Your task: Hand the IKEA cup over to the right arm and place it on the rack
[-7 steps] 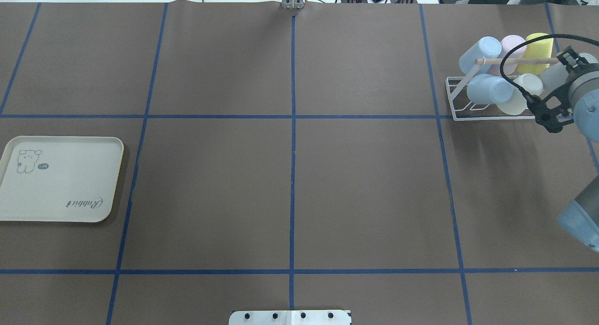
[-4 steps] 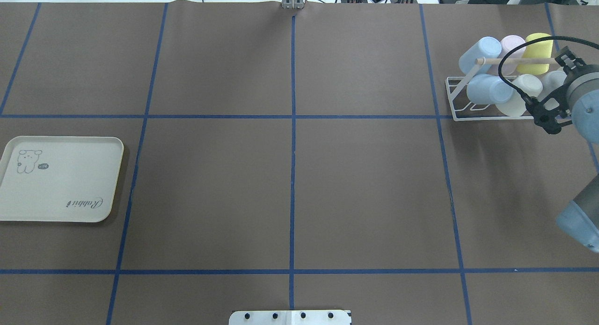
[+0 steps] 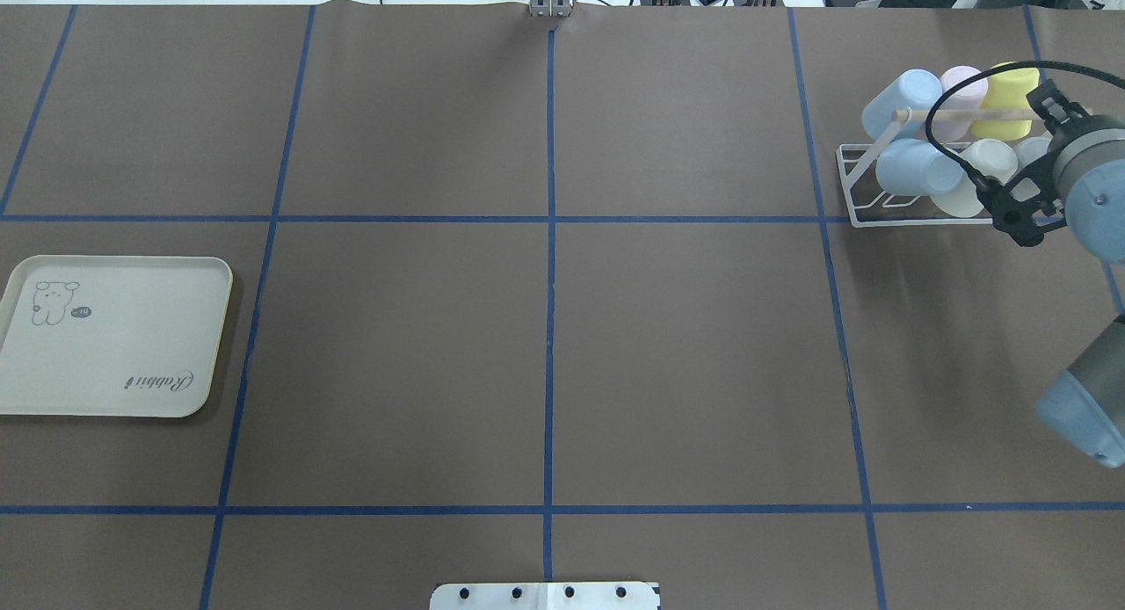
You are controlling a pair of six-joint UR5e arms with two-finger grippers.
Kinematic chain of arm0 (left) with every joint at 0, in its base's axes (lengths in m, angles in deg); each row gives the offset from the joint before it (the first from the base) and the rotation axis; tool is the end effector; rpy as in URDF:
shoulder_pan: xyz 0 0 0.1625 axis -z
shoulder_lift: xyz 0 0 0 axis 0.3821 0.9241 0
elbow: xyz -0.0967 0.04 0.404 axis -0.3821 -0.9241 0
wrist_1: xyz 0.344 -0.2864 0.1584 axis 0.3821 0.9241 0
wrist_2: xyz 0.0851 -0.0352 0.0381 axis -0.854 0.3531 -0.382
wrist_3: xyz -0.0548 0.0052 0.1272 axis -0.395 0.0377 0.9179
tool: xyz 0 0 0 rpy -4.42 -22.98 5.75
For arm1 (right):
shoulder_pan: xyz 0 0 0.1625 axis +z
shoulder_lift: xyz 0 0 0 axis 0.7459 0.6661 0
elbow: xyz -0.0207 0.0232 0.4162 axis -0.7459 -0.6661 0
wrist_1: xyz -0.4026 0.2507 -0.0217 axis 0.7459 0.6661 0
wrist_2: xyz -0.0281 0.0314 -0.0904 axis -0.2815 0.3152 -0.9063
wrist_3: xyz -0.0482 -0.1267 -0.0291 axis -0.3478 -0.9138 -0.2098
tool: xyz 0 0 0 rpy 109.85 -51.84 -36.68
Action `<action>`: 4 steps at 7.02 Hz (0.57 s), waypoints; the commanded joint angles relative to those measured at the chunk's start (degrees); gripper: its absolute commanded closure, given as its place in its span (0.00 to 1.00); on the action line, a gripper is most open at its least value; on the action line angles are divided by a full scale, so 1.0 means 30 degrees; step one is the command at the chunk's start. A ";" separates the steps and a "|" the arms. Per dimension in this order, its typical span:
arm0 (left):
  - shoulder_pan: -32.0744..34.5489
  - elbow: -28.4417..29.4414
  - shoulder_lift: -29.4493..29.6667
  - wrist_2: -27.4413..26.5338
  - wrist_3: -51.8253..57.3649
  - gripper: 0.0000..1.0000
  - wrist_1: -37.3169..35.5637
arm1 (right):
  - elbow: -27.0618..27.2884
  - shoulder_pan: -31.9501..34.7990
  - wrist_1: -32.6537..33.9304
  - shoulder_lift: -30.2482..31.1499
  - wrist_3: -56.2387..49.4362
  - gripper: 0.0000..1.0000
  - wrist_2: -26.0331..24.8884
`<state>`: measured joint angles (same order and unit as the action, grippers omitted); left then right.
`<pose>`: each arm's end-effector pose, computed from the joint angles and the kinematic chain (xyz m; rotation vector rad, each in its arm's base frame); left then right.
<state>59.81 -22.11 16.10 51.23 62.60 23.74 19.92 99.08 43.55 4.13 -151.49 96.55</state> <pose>0.0430 -0.5845 0.4527 0.5939 0.7982 0.3688 -0.2265 -0.5759 0.4762 0.5597 0.6611 -1.7705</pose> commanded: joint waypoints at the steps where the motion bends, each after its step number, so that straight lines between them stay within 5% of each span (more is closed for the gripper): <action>1: 0.0029 -0.0019 -0.0001 0.0000 0.0001 0.00 0.0000 | 0.1279 0.2021 0.0061 -0.0483 0.0315 0.02 0.3204; 4: 0.0029 -0.0048 -0.0001 0.0000 0.0001 0.00 0.0000 | 0.2192 0.5397 0.0352 -0.0395 0.6501 0.00 0.9302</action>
<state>59.88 -22.20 16.10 51.23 62.61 23.74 25.24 111.72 44.24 2.82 -140.52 117.63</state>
